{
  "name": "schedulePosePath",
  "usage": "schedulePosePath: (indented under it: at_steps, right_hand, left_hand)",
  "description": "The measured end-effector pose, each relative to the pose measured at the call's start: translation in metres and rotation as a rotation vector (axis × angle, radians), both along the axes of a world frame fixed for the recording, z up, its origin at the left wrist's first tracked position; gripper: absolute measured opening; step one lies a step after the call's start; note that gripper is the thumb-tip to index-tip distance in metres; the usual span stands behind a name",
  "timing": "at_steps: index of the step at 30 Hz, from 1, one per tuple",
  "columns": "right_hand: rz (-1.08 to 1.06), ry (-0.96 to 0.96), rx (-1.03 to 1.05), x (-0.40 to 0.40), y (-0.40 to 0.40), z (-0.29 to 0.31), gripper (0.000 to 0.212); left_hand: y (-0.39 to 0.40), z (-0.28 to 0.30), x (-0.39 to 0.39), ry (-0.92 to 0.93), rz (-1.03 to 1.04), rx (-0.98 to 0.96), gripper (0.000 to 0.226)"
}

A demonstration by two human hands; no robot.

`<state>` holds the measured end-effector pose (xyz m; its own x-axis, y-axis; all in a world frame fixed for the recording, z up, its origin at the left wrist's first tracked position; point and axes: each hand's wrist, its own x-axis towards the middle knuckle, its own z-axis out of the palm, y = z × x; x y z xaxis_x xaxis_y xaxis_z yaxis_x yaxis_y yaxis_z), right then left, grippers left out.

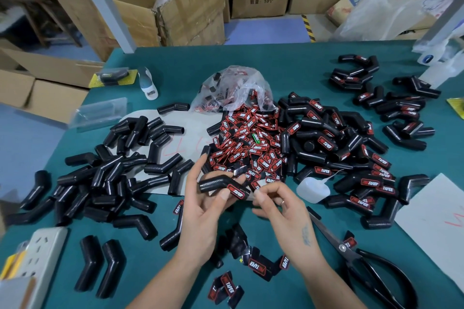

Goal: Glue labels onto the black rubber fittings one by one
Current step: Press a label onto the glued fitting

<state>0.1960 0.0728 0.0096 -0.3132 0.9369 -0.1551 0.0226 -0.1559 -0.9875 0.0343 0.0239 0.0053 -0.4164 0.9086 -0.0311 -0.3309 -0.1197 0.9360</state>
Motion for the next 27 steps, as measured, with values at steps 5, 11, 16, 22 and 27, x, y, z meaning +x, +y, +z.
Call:
schedulePosePath:
  at_steps: [5,11,16,22,27]
  right_hand:
    - [0.019,0.075,-0.083,-0.006,-0.002,0.005,0.022]
    - [0.027,0.099,-0.072,-0.006,0.001,0.008,0.016]
    - [-0.037,0.087,-0.047,-0.008,0.0,0.005,0.015]
    - [-0.058,0.104,-0.001,-0.008,0.0,0.0,0.023]
    - [-0.052,0.095,0.007,-0.008,0.001,-0.005,0.032]
  left_hand:
    - [0.0,0.0,0.001,-0.042,0.004,0.039,0.052]
    - [-0.002,0.0,0.002,0.143,0.018,-0.035,0.037]
    - [-0.003,0.003,0.002,0.367,-0.023,-0.003,0.027]
    - [-0.004,0.005,0.004,0.298,-0.109,-0.012,0.034]
    - [-0.004,0.008,0.006,0.207,-0.1,-0.08,0.031]
